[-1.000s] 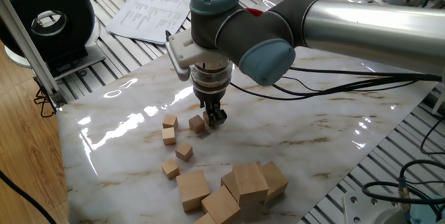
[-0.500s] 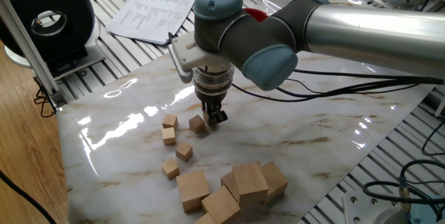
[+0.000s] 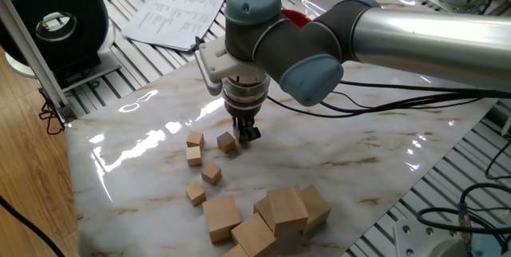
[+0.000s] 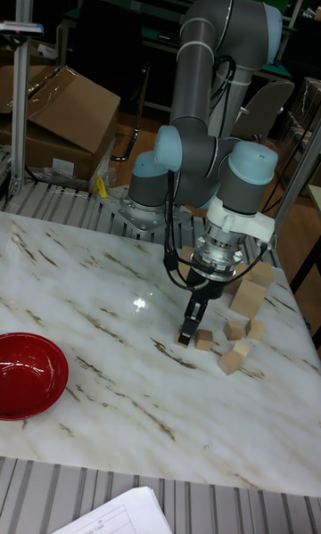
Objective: Stack the blocks into a pyramid shape
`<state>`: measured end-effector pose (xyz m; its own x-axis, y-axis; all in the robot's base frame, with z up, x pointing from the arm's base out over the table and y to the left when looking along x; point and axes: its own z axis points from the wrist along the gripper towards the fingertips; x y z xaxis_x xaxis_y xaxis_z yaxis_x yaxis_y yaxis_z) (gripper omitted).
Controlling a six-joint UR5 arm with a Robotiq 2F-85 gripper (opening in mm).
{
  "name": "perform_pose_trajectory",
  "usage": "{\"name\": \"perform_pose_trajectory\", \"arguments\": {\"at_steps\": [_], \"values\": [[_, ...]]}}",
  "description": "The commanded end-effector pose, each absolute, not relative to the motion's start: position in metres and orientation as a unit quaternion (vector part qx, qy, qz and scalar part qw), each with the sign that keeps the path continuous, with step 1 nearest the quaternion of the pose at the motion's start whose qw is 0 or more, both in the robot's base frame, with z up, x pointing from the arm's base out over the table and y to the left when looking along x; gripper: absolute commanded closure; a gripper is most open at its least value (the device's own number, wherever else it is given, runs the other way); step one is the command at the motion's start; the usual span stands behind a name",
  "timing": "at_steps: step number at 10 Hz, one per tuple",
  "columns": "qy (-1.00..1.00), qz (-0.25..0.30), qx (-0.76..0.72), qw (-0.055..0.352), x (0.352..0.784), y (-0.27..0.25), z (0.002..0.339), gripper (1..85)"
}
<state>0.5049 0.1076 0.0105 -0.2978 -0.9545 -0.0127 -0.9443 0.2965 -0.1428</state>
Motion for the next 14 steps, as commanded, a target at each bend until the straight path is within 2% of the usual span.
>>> {"name": "perform_pose_trajectory", "arguments": {"at_steps": [1, 5, 7, 9, 14], "values": [[0.809, -0.055, -0.582, 0.056, 0.505, 0.105, 0.013, 59.3], [0.811, -0.038, -0.58, 0.064, 0.505, 0.114, 0.009, 59.7], [0.806, -0.033, -0.587, 0.063, 0.5, 0.101, 0.011, 60.7], [0.793, -0.039, -0.606, 0.046, 0.506, 0.079, 0.033, 67.3], [0.796, -0.015, -0.603, 0.058, 0.511, 0.087, 0.032, 67.0]]}}
